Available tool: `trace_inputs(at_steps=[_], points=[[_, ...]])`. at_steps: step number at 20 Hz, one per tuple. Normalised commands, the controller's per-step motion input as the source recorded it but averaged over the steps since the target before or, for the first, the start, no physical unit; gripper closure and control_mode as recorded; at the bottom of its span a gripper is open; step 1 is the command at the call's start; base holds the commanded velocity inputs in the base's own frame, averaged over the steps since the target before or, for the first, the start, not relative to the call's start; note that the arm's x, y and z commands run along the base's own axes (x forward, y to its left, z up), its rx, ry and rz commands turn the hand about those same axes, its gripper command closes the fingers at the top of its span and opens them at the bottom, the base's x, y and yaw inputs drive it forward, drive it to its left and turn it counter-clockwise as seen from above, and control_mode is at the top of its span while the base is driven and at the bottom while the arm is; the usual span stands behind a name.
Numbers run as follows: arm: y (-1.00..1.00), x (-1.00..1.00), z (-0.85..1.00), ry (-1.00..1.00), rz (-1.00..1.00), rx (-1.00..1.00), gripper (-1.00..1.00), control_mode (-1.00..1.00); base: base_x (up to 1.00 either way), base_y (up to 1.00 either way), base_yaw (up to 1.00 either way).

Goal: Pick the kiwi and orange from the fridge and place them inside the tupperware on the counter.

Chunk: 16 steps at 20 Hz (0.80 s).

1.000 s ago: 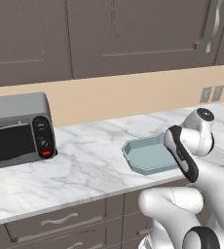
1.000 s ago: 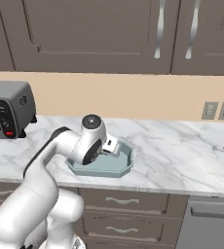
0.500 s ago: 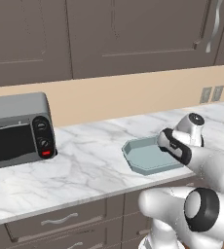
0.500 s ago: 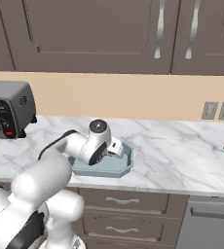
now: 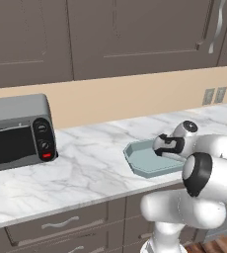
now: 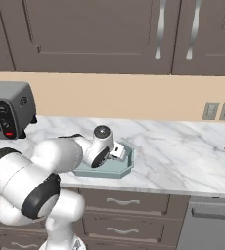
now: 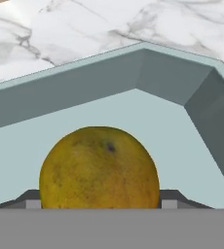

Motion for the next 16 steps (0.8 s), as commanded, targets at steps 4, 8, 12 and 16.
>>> trace_inputs(at_steps=[4,8,12,16], points=[[0.0,0.4,-0.15,0.09,0.0,0.0,-1.0,-1.0,0.0,0.0,0.0],[-0.13,0.07,0.01,0.02,0.0,0.0,-1.0,-1.0,0.0,0.0,0.0],[-0.1,0.0,0.22,0.0,0.0,0.0,-1.0,-1.0,0.0,0.0,0.0],[0.0,-0.09,0.29,0.0,0.0,0.0,-1.0,-1.0,0.0,0.0,0.0]])
